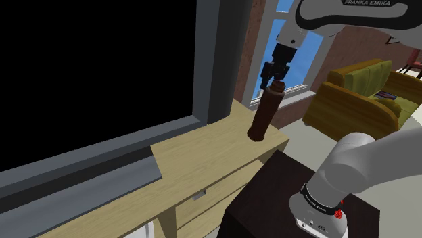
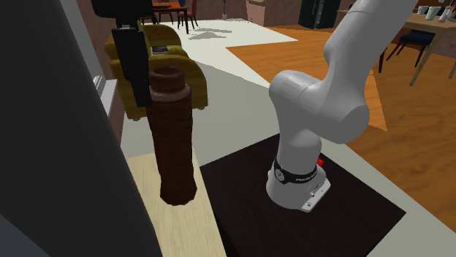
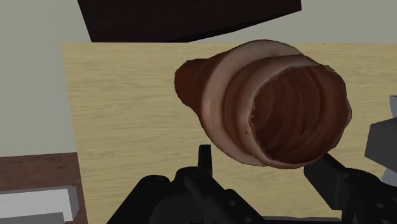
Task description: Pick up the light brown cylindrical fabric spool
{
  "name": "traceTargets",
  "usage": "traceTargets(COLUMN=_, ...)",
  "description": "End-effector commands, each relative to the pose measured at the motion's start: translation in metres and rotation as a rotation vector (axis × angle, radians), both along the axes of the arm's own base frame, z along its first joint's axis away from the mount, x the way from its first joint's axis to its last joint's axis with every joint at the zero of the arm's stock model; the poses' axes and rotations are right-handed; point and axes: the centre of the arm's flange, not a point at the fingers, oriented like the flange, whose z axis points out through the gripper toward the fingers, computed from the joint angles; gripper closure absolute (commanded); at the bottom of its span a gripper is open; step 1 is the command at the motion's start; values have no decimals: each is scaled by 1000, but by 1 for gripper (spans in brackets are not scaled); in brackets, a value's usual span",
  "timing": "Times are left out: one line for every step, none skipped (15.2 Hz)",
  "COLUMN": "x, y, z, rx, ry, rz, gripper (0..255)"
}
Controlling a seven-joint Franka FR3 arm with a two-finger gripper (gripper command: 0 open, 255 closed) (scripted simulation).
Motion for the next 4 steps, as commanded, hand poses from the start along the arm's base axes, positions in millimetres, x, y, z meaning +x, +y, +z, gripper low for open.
traceTargets(x=0, y=-1, z=11, rx=0, ry=-1, rz=0, gripper=255)
traceTargets(x=0, y=-1, z=16, rx=0, ry=-1, rz=0, gripper=255)
traceTargets(x=0, y=-1, z=17, rx=0, ry=-1, rz=0, gripper=255)
traceTargets(x=0, y=-1, z=17, rx=0, ry=-1, rz=0, gripper=255)
